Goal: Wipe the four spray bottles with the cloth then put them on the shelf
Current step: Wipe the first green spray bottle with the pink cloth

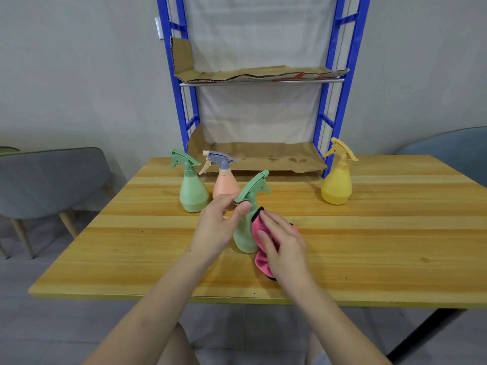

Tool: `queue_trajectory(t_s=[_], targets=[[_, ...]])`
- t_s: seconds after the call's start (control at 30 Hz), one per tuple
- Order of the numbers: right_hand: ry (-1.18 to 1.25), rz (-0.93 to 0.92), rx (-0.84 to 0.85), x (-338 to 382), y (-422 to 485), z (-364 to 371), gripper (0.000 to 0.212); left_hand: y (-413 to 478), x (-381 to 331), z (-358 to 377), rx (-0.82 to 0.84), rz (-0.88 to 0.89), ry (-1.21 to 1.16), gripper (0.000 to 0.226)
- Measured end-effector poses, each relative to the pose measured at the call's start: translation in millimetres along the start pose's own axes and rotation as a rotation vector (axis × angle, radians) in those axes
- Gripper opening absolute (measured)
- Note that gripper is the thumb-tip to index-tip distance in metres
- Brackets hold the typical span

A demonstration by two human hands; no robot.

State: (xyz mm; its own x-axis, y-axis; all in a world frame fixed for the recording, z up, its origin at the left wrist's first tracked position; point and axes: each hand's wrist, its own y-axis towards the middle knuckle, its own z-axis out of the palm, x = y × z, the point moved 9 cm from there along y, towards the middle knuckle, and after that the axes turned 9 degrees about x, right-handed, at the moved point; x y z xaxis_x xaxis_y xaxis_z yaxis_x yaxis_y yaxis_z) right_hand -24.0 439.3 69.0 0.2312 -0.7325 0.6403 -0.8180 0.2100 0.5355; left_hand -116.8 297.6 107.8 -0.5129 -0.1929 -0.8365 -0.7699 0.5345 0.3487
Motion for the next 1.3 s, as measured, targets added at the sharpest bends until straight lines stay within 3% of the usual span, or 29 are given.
queue_trajectory(t_s=[0.17, 0.3, 0.6, 0.87, 0.97, 1.13, 1.3], targets=[[0.1, 0.1, -0.056, -5, 5, -2, 0.043, 15, 4, 0, 0.029, -0.096, 0.093, 0.012], [0.168, 0.158, -0.061, -5, 19, 0, 0.043, 21, 4, -3, 0.0, -0.116, 0.192, 0.016], [-0.004, 0.262, 0.233, -35, 1, 5, 0.039, 15, 9, -5, -0.08, -0.148, 0.213, 0.021], [0.111, 0.168, 0.087, -5, 24, 1, 0.048, 18, 8, -2, -0.062, -0.122, 0.196, 0.021], [0.063, 0.168, 0.129, -9, 21, 0, 0.046, 17, 9, -2, -0.066, -0.112, 0.185, 0.022], [-0.139, 0.154, 0.337, -33, 3, 11, 0.043, 13, 9, -2, -0.112, -0.104, 0.166, 0.026], [-0.06, 0.157, 0.259, -32, 2, 8, 0.05, 8, 9, 2, -0.125, -0.103, 0.14, 0.027]])
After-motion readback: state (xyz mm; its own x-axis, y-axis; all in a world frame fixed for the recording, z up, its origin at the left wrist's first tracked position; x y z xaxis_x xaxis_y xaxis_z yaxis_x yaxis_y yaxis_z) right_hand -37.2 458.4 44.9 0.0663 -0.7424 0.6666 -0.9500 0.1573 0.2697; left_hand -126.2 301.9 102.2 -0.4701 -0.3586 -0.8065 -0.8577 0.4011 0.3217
